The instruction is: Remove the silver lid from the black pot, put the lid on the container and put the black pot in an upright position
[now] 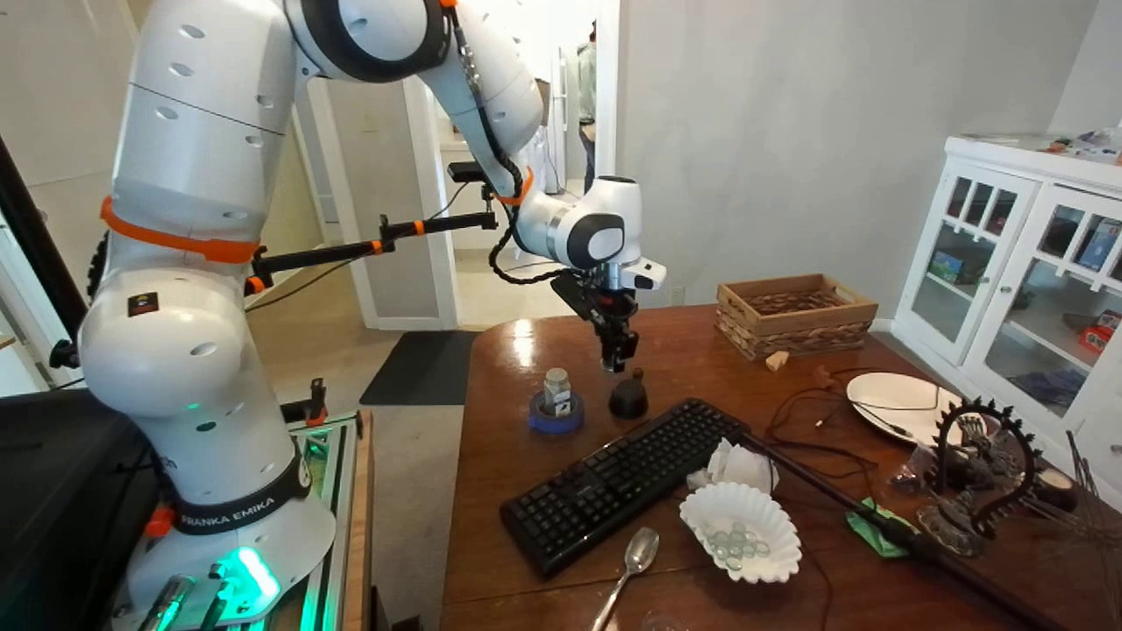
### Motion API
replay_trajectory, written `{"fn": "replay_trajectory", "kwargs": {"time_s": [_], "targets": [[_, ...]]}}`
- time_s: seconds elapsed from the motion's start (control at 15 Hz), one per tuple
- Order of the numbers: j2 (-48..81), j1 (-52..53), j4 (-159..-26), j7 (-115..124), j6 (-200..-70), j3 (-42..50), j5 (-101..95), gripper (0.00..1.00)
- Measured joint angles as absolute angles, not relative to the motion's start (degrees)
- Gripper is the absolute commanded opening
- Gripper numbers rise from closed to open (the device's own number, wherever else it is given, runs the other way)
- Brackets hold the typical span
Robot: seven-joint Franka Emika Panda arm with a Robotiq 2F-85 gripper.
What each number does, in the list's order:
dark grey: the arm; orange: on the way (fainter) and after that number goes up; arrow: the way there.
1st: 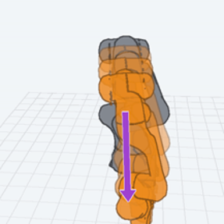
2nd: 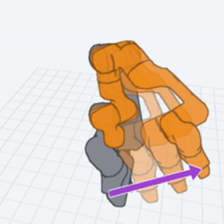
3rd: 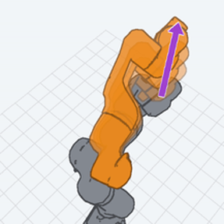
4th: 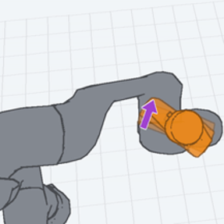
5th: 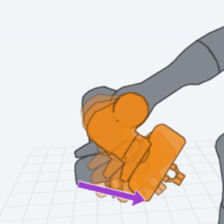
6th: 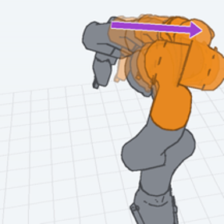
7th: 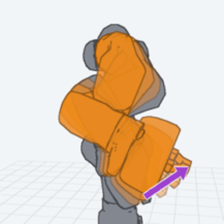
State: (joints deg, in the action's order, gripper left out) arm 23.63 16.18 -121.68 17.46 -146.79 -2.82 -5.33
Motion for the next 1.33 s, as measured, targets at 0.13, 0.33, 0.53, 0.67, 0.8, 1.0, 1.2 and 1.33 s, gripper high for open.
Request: {"fn": "replay_trajectory", "kwargs": {"time_s": [0.13, 0.33, 0.53, 0.67, 0.8, 1.0, 1.2, 1.33], "targets": [[19.4, 14.6, -124.2, 13.2, -143.9, -3.8, -4.9, 0.22], [14.4, 11.4, -127.6, 5.6, -141.9, -5.6, -2.9, 0.47], [14.8, 11.4, -127.3, 5.7, -141.9, -5.7, -3.0, 0.22], [14.9, 11.4, -127.4, 5.6, -142.0, -5.9, -3.2, 0.22], [14.6, 11.7, -127.7, 5.5, -142.0, -6.5, -4.6, 0.22], [13.7, 13.2, -129.8, 5.7, -142.0, -7.8, -7.6, 0.22], [11.7, 14.6, -133.1, 6.9, -142.1, -8.5, -11.0, 0.22], [10.0, 14.6, -135.4, 8.3, -142.6, -8.4, -12.3, 0.22]]}}
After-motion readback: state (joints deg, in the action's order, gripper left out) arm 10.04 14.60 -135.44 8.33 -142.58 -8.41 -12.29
